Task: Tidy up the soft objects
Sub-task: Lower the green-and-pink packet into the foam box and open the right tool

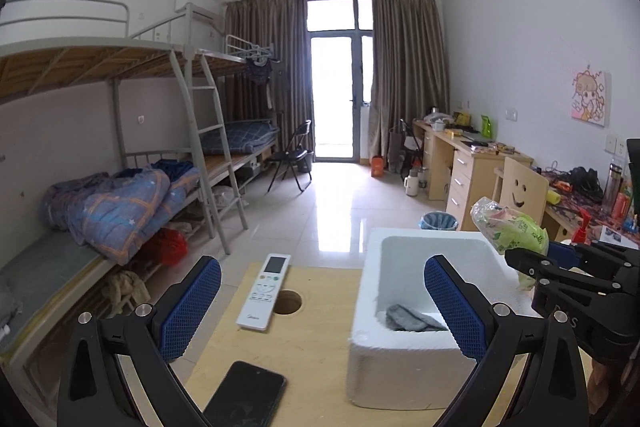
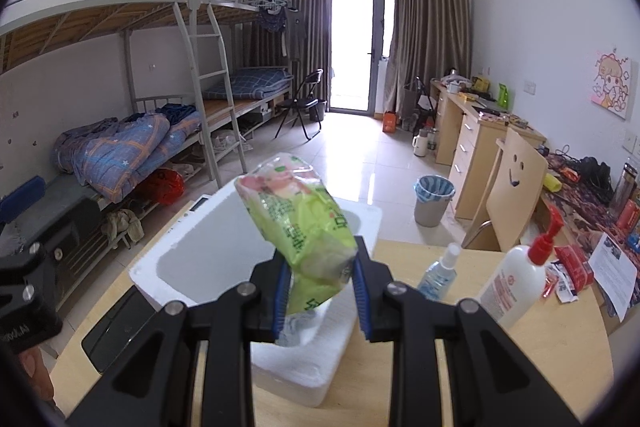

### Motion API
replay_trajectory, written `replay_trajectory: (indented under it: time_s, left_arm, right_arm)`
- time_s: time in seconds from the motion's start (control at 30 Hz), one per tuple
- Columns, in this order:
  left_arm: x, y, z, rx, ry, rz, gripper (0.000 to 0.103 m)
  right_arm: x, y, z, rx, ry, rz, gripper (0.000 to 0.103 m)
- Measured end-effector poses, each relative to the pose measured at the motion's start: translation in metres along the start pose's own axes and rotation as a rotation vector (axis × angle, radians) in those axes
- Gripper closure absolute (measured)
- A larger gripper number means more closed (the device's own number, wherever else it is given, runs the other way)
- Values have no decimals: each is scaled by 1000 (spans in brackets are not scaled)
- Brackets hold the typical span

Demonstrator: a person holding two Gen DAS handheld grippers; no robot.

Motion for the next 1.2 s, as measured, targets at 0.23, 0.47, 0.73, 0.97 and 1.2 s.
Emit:
replay_trajectory:
  time_s: [0.23,0.47,0.73,0.97,1.2]
  left_arm:
    - [-2,-10,-9,20,15,-9,1]
    - [-3,-13,-10,16,17,-10,1]
    - [-5,-16,-10,13,16,-16,1]
    - [-6,-20,-10,21,15,-29,1]
    - [-7,-17,-14,16,14,-25,1]
  right_arm:
    - [4,-15,9,20,-10,-12,70]
    - [5,-20,18,2,-27,-18,70]
    - [9,-21,21,12,-32,0,19]
    - [9,-20,15,17,-17,5,7]
    - [9,-20,10,18,-13,2,7]
Point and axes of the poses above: each gripper's, at about its wrist camera, not at the fingertips, and z roughly the way its jaws point, y to its right, x to its top, the point moved 8 cm from there along z, roughly the way its jaws point, and after that the axes turned 15 degrees about -y, right-handed, at the moved point
